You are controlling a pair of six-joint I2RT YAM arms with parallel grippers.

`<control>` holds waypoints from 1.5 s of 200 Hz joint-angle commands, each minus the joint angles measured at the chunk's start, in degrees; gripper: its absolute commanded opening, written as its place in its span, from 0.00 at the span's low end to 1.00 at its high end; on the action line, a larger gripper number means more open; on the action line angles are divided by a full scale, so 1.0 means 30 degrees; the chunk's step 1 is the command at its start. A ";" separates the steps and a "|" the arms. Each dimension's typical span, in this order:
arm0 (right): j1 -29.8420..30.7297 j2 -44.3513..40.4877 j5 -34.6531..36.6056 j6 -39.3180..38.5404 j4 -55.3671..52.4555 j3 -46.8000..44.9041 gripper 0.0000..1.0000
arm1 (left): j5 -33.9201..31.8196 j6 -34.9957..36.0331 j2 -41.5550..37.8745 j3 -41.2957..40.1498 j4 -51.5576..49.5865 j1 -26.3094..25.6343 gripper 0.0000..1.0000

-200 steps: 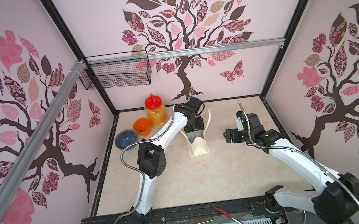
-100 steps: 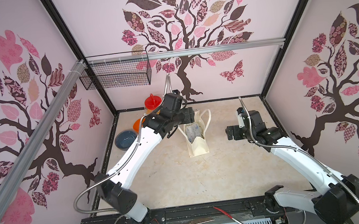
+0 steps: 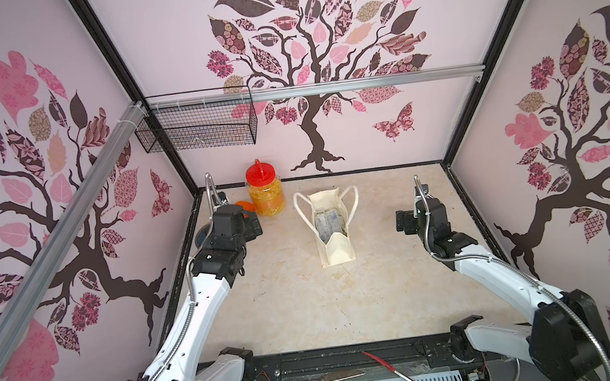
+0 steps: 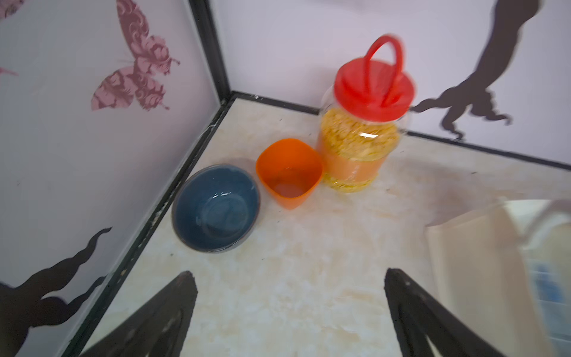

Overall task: Put the compass set into the canvas bag
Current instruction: Reset both arms

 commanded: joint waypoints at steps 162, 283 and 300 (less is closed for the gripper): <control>-0.2940 0.6724 -0.5653 -0.1522 2.0667 -0.7730 1.00 | 0.2546 0.3734 0.9149 -1.1271 2.7296 0.3556 0.98; -0.2989 0.6820 -0.5772 -0.1494 1.9818 -0.7289 1.00 | 0.2608 0.3648 0.9011 -1.1251 2.7030 0.3586 0.98; -0.2972 0.6737 -0.5722 -0.1454 1.9947 -0.7394 1.00 | 0.2614 0.3648 0.9011 -1.1232 2.7032 0.3593 0.98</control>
